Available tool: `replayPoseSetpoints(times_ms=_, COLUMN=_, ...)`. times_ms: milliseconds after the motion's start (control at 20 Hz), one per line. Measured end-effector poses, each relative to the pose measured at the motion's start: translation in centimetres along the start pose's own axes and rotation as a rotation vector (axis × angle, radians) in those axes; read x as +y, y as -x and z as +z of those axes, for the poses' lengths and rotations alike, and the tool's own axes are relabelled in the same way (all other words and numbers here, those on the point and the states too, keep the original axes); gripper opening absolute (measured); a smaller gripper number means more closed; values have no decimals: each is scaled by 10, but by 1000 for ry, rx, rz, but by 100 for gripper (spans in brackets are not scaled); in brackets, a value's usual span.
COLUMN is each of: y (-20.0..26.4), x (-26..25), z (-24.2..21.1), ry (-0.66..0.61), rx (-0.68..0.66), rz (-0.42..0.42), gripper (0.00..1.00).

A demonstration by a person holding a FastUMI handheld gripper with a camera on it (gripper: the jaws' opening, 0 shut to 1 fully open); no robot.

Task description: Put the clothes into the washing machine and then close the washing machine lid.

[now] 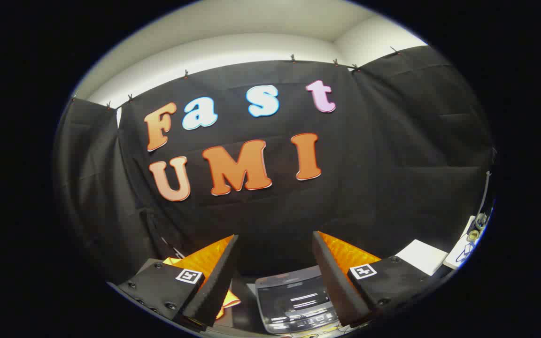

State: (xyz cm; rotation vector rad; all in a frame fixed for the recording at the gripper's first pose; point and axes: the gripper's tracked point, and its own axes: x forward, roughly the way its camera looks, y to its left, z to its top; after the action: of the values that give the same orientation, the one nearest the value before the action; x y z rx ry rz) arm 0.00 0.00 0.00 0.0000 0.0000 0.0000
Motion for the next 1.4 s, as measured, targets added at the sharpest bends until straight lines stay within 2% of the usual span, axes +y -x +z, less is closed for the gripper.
replayPoseSetpoints(times_ms=250, y=11, x=-141, z=27, ry=5, rx=-40, rz=-177, gripper=98)
replayPoseSetpoints(times_ms=500, y=-6, x=-263, z=29, ry=0, rx=-25, rz=-297, gripper=98)
replayPoseSetpoints(times_ms=850, y=-61, x=-374, z=36, ry=41, rx=-4, rz=-365, gripper=98)
replayPoseSetpoints(times_ms=1000, y=-98, x=-366, z=37, ry=17, rx=5, rz=-302, gripper=98)
replayPoseSetpoints(times_ms=1200, y=-148, x=-304, z=25, ry=19, rx=22, rz=-181, gripper=99)
replayPoseSetpoints(times_ms=1300, y=-163, x=-248, z=24, ry=33, rx=9, rz=-109, gripper=98)
replayPoseSetpoints(times_ms=1400, y=-169, x=-171, z=11, ry=37, rx=32, rz=-10, gripper=98)
